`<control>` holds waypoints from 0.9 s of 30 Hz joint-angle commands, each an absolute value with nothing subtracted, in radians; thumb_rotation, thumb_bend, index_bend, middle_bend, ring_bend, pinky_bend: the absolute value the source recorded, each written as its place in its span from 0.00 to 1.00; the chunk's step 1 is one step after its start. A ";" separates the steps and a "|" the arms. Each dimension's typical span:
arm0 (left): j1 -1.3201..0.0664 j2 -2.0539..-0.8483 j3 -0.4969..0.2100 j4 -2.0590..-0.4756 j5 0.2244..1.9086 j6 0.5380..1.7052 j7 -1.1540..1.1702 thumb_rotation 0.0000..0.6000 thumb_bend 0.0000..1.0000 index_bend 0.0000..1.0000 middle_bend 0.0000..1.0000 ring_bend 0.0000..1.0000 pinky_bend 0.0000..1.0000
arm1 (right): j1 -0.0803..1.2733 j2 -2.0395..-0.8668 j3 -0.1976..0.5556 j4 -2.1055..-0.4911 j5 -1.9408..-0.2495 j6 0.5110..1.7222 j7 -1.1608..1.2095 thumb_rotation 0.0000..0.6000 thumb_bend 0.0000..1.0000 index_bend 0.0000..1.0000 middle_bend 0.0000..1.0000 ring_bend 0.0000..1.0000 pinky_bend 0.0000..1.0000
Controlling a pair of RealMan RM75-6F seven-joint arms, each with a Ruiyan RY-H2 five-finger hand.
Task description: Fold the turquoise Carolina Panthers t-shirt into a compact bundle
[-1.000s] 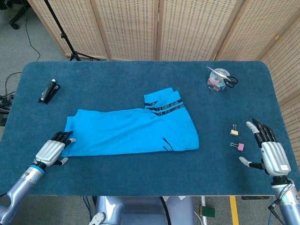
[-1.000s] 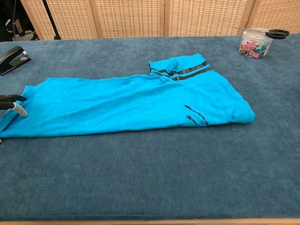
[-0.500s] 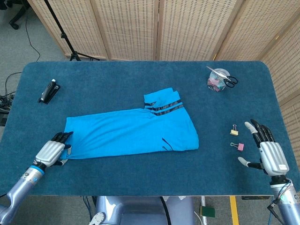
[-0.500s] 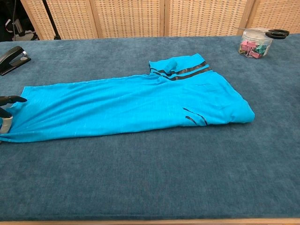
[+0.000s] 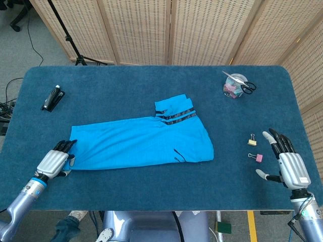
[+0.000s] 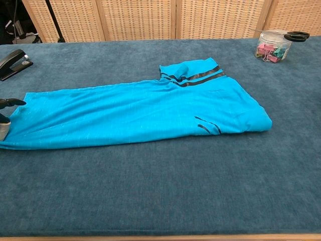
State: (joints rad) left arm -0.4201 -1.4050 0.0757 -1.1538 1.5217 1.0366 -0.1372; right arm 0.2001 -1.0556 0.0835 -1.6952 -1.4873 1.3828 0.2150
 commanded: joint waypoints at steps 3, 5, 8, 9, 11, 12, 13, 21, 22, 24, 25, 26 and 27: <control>-0.423 -1.405 0.079 -1.149 1.525 1.031 -0.141 1.00 0.70 0.68 0.00 0.00 0.00 | 0.200 -1.056 0.083 -1.696 -1.489 1.380 0.215 1.00 0.00 0.00 0.00 0.00 0.00; -0.425 -1.406 0.080 -1.148 1.526 1.028 -0.146 1.00 0.76 0.68 0.00 0.00 0.00 | 0.200 -1.056 0.083 -1.695 -1.491 1.379 0.215 1.00 0.00 0.00 0.00 0.00 0.00; -0.425 -1.407 0.080 -1.145 1.528 1.028 -0.144 1.00 0.84 0.70 0.00 0.00 0.00 | 0.200 -1.055 0.083 -1.695 -1.493 1.379 0.216 1.00 0.00 0.00 0.00 0.00 0.00; -0.426 -1.407 0.080 -1.145 1.528 1.028 -0.145 1.00 0.86 0.70 0.00 0.00 0.00 | 0.200 -1.055 0.083 -1.695 -1.493 1.379 0.216 1.00 0.00 0.00 0.00 0.00 0.00; -0.427 -1.405 0.081 -1.145 1.531 1.028 -0.148 1.00 0.91 0.70 0.00 0.00 0.00 | 0.199 -1.054 0.083 -1.695 -1.494 1.379 0.218 1.00 0.00 0.00 0.00 0.00 0.00; -0.427 -1.405 0.081 -1.144 1.533 1.029 -0.149 1.00 0.93 0.70 0.00 0.00 0.00 | 0.199 -1.054 0.083 -1.694 -1.495 1.379 0.219 1.00 0.00 0.00 0.00 0.00 0.00; -0.428 -1.404 0.082 -1.143 1.536 1.031 -0.155 1.00 0.96 0.70 0.00 0.00 0.00 | 0.199 -1.054 0.083 -1.695 -1.495 1.379 0.221 1.00 0.00 0.00 0.00 0.00 0.00; -0.430 -1.393 0.074 -1.142 1.543 1.053 -0.200 1.00 1.00 0.71 0.00 0.00 0.00 | 0.200 -1.051 0.082 -1.695 -1.500 1.375 0.226 1.00 0.00 0.00 0.00 0.00 0.00; -0.430 -1.392 0.073 -1.141 1.544 1.056 -0.203 1.00 1.00 0.72 0.00 0.00 0.00 | 0.200 -1.051 0.081 -1.694 -1.500 1.374 0.226 1.00 0.00 0.00 0.00 0.00 0.00; -0.431 -1.380 0.068 -1.149 1.540 1.059 -0.215 1.00 1.00 0.72 0.00 0.00 0.00 | 0.200 -1.051 0.082 -1.695 -1.501 1.374 0.228 1.00 0.00 0.00 0.00 0.00 0.00; -0.432 -1.375 0.068 -1.153 1.540 1.058 -0.215 1.00 1.00 0.73 0.00 0.00 0.00 | 0.200 -1.051 0.082 -1.695 -1.502 1.374 0.227 1.00 0.00 0.00 0.00 0.00 0.00; -0.433 -1.365 0.069 -1.158 1.541 1.056 -0.213 1.00 1.00 0.73 0.00 0.00 0.00 | 0.200 -1.050 0.081 -1.695 -1.503 1.374 0.228 1.00 0.00 0.00 0.00 0.00 0.00; -0.435 -1.358 0.071 -1.163 1.542 1.053 -0.214 1.00 1.00 0.73 0.00 0.00 0.00 | 0.200 -1.050 0.081 -1.695 -1.504 1.374 0.229 1.00 0.00 0.00 0.00 0.00 0.00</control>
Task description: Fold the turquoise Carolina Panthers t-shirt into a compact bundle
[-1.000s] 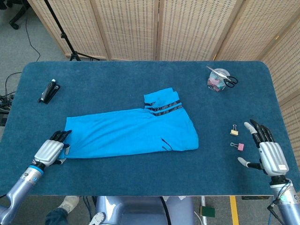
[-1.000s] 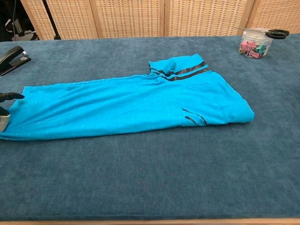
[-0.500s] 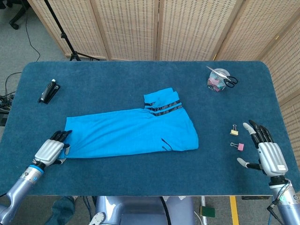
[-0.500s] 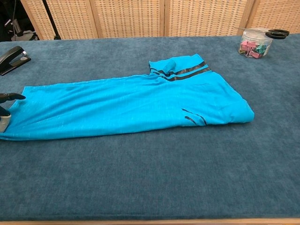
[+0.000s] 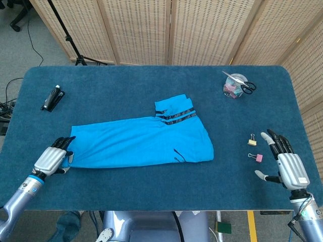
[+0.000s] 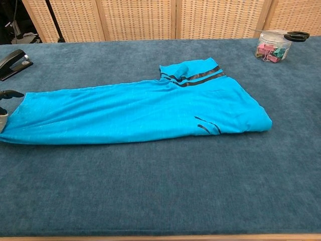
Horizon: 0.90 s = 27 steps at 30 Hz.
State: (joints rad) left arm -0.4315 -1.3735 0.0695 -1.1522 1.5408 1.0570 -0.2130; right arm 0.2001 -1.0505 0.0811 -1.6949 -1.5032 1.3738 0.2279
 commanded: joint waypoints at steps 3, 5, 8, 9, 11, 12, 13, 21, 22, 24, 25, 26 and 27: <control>-0.440 -1.332 0.076 -1.173 1.545 1.043 -0.222 1.00 1.00 0.73 0.00 0.00 0.00 | 0.200 -1.049 0.080 -1.696 -1.507 1.374 0.229 1.00 0.00 0.00 0.00 0.00 0.00; -0.442 -1.321 0.080 -1.174 1.548 1.037 -0.228 1.00 1.00 0.73 0.00 0.00 0.00 | 0.200 -1.049 0.079 -1.696 -1.508 1.374 0.230 1.00 0.00 0.00 0.00 0.00 0.00; -0.442 -1.300 0.094 -1.166 1.558 1.031 -0.232 1.00 1.00 0.73 0.00 0.00 0.00 | 0.200 -1.048 0.078 -1.697 -1.510 1.372 0.229 1.00 0.00 0.00 0.00 0.00 0.00; -0.439 -1.293 0.098 -1.160 1.558 1.030 -0.231 1.00 1.00 0.73 0.00 0.00 0.00 | 0.200 -1.048 0.078 -1.697 -1.511 1.372 0.229 1.00 0.00 0.00 0.00 0.00 0.00; -0.434 -1.286 0.101 -1.148 1.554 1.030 -0.234 1.00 1.00 0.73 0.00 0.00 0.00 | 0.201 -1.049 0.077 -1.698 -1.513 1.371 0.228 1.00 0.00 0.00 0.00 0.00 0.00; -0.432 -1.284 0.100 -1.143 1.551 1.030 -0.236 1.00 1.00 0.73 0.00 0.00 0.00 | 0.201 -1.049 0.076 -1.698 -1.513 1.370 0.227 1.00 0.00 0.00 0.00 0.00 0.00; -0.430 -1.282 0.100 -1.137 1.548 1.030 -0.238 1.00 1.00 0.73 0.00 0.00 0.00 | 0.201 -1.049 0.076 -1.698 -1.514 1.370 0.226 1.00 0.00 0.00 0.00 0.00 0.00; -0.403 -1.279 0.093 -1.003 1.482 0.984 -0.293 1.00 1.00 0.73 0.00 0.00 0.00 | 0.202 -1.053 0.072 -1.702 -1.519 1.367 0.215 1.00 0.00 0.00 0.00 0.00 0.00; -0.401 -1.284 0.093 -0.984 1.480 0.980 -0.306 1.00 1.00 0.73 0.00 0.00 0.00 | 0.202 -1.053 0.072 -1.703 -1.519 1.367 0.215 1.00 0.00 0.00 0.00 0.00 0.00; -0.393 -1.292 0.092 -0.936 1.464 0.958 -0.338 1.00 1.00 0.73 0.00 0.00 0.00 | 0.202 -1.053 0.072 -1.704 -1.520 1.367 0.214 1.00 0.00 0.00 0.00 0.00 0.00; -0.392 -1.298 0.094 -0.915 1.464 0.951 -0.352 1.00 1.00 0.73 0.00 0.00 0.00 | 0.202 -1.053 0.072 -1.704 -1.521 1.367 0.213 1.00 0.00 0.00 0.00 0.00 0.00; -0.388 -1.304 0.095 -0.882 1.459 0.938 -0.370 1.00 1.00 0.73 0.00 0.00 0.00 | 0.202 -1.054 0.071 -1.705 -1.522 1.368 0.212 1.00 0.00 0.00 0.00 0.00 0.00; -0.385 -1.311 0.096 -0.858 1.456 0.928 -0.385 1.00 1.00 0.73 0.00 0.00 0.00 | 0.202 -1.054 0.071 -1.705 -1.523 1.368 0.211 1.00 0.00 0.00 0.00 0.00 0.00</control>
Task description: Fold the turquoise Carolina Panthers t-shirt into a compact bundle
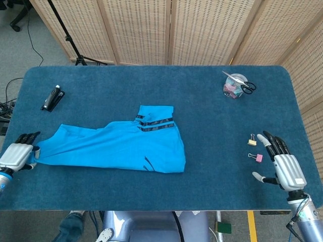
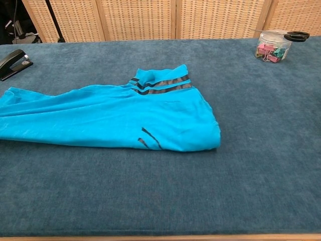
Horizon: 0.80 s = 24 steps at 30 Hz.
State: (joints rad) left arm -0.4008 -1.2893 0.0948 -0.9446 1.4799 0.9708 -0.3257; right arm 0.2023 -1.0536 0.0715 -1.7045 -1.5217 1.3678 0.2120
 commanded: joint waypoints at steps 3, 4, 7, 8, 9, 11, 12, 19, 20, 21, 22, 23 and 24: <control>-0.379 -1.332 0.098 -0.785 1.452 0.902 -0.422 1.00 1.00 0.73 0.00 0.00 0.00 | 0.202 -1.054 0.070 -1.705 -1.524 1.368 0.208 1.00 0.00 0.00 0.00 0.00 0.00; -0.377 -1.340 0.098 -0.758 1.449 0.891 -0.432 1.00 1.00 0.73 0.00 0.00 0.00 | 0.202 -1.055 0.070 -1.705 -1.524 1.368 0.207 1.00 0.00 0.00 0.00 0.00 0.00; -0.373 -1.378 0.093 -0.643 1.427 0.825 -0.484 1.00 1.00 0.73 0.00 0.00 0.00 | 0.202 -1.056 0.069 -1.706 -1.526 1.369 0.202 1.00 0.00 0.00 0.00 0.00 0.00; -0.372 -1.386 0.092 -0.620 1.425 0.813 -0.495 1.00 1.00 0.73 0.00 0.00 0.00 | 0.202 -1.056 0.069 -1.706 -1.526 1.369 0.202 1.00 0.00 0.00 0.00 0.00 0.00; -0.372 -1.397 0.093 -0.592 1.425 0.801 -0.511 1.00 1.00 0.73 0.00 0.00 0.00 | 0.202 -1.056 0.069 -1.706 -1.526 1.369 0.201 1.00 0.00 0.00 0.00 0.00 0.00; -0.369 -1.416 0.092 -0.541 1.424 0.779 -0.536 1.00 1.00 0.73 0.00 0.00 0.00 | 0.202 -1.057 0.069 -1.706 -1.525 1.368 0.199 1.00 0.00 0.00 0.00 0.00 0.00; -0.367 -1.428 0.093 -0.510 1.423 0.765 -0.551 1.00 1.00 0.73 0.00 0.00 0.00 | 0.202 -1.057 0.069 -1.705 -1.524 1.367 0.199 1.00 0.00 0.00 0.00 0.00 0.00; -0.363 -1.499 0.086 -0.347 1.423 0.680 -0.671 1.00 1.00 0.73 0.00 0.00 0.00 | 0.205 -1.060 0.070 -1.705 -1.520 1.362 0.192 1.00 0.00 0.00 0.00 0.00 0.00; -0.363 -1.503 0.086 -0.339 1.427 0.685 -0.684 1.00 1.00 0.73 0.00 0.00 0.00 | 0.205 -1.060 0.070 -1.705 -1.520 1.362 0.192 1.00 0.00 0.00 0.00 0.00 0.00; -0.362 -1.507 0.086 -0.331 1.434 0.698 -0.705 1.00 1.00 0.73 0.00 0.00 0.00 | 0.205 -1.060 0.070 -1.706 -1.519 1.362 0.191 1.00 0.00 0.00 0.00 0.00 0.00; -0.360 -1.509 0.085 -0.328 1.437 0.711 -0.722 1.00 1.00 0.73 0.00 0.00 0.00 | 0.205 -1.060 0.070 -1.706 -1.519 1.362 0.192 1.00 0.00 0.00 0.00 0.00 0.00; -0.358 -1.506 0.069 -0.351 1.436 0.770 -0.785 1.00 1.00 0.73 0.00 0.00 0.00 | 0.204 -1.059 0.070 -1.706 -1.519 1.364 0.192 1.00 0.00 0.00 0.00 0.00 0.00; -0.354 -1.500 0.072 -0.361 1.449 0.809 -0.830 1.00 1.00 0.73 0.00 0.00 0.00 | 0.204 -1.059 0.070 -1.707 -1.520 1.364 0.193 1.00 0.00 0.00 0.00 0.00 0.00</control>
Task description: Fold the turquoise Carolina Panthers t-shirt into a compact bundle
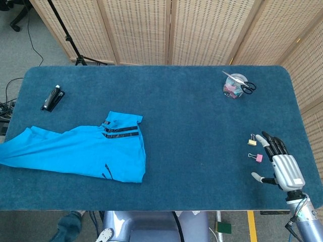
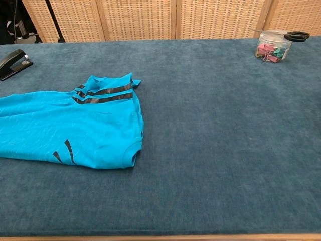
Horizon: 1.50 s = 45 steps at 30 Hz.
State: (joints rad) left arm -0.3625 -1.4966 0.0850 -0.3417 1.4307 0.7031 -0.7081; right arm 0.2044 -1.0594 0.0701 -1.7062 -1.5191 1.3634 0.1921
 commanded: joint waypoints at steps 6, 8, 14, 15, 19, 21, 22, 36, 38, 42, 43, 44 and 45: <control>-0.325 -1.453 0.057 -0.451 1.522 1.180 -1.023 1.00 1.00 0.74 0.00 0.00 0.00 | 0.201 -1.055 0.070 -1.708 -1.523 1.370 0.200 1.00 0.00 0.00 0.00 0.00 0.00; -0.317 -1.431 0.044 -0.501 1.542 1.311 -1.039 1.00 1.00 0.74 0.00 0.00 0.00 | 0.199 -1.052 0.070 -1.709 -1.525 1.374 0.207 1.00 0.00 0.00 0.00 0.00 0.00; -0.330 -1.366 0.006 -0.694 1.586 1.526 -0.980 1.00 1.00 0.74 0.00 0.00 0.00 | 0.198 -1.045 0.071 -1.711 -1.529 1.379 0.218 1.00 0.00 0.00 0.00 0.00 0.00; -0.337 -1.352 0.003 -0.736 1.594 1.537 -0.957 1.00 1.00 0.74 0.00 0.00 0.00 | 0.198 -1.044 0.070 -1.712 -1.530 1.380 0.220 1.00 0.00 0.00 0.00 0.00 0.00; -0.391 -1.312 -0.019 -0.937 1.630 1.557 -0.847 1.00 1.00 0.74 0.00 0.00 0.00 | 0.196 -1.042 0.068 -1.715 -1.538 1.384 0.222 1.00 0.00 0.00 0.00 0.00 0.00; -0.415 -1.302 -0.031 -1.025 1.640 1.548 -0.785 1.00 1.00 0.74 0.00 0.00 0.00 | 0.195 -1.041 0.067 -1.716 -1.540 1.386 0.222 1.00 0.00 0.00 0.00 0.00 0.00; -0.425 -1.301 -0.037 -1.058 1.642 1.542 -0.759 1.00 1.00 0.74 0.00 0.00 0.00 | 0.195 -1.041 0.067 -1.717 -1.541 1.387 0.223 1.00 0.00 0.00 0.00 0.00 0.00; -0.634 -1.551 -0.032 -1.355 1.720 1.264 -0.212 1.00 1.00 0.74 0.00 0.00 0.00 | 0.192 -1.028 0.069 -1.710 -1.540 1.392 0.260 1.00 0.00 0.00 0.00 0.00 0.00; -0.639 -1.589 -0.008 -1.344 1.733 1.241 -0.189 1.00 1.00 0.74 0.00 0.00 0.00 | 0.191 -1.028 0.069 -1.709 -1.540 1.392 0.262 1.00 0.00 0.00 0.00 0.00 0.00; -0.638 -1.652 0.035 -1.305 1.752 1.213 -0.163 1.00 0.99 0.74 0.00 0.00 0.00 | 0.192 -1.028 0.068 -1.706 -1.539 1.389 0.264 1.00 0.00 0.00 0.00 0.00 0.00; -0.637 -1.664 0.047 -1.293 1.754 1.204 -0.157 1.00 0.98 0.74 0.00 0.00 0.00 | 0.192 -1.029 0.068 -1.705 -1.538 1.388 0.264 1.00 0.00 0.00 0.00 0.00 0.00; -0.636 -1.670 0.054 -1.286 1.755 1.200 -0.157 1.00 0.96 0.74 0.00 0.00 0.00 | 0.192 -1.029 0.068 -1.705 -1.538 1.387 0.264 1.00 0.00 0.00 0.00 0.00 0.00; -0.635 -1.675 0.061 -1.280 1.756 1.197 -0.159 1.00 0.92 0.70 0.00 0.00 0.00 | 0.192 -1.028 0.068 -1.705 -1.538 1.388 0.265 1.00 0.00 0.00 0.00 0.00 0.00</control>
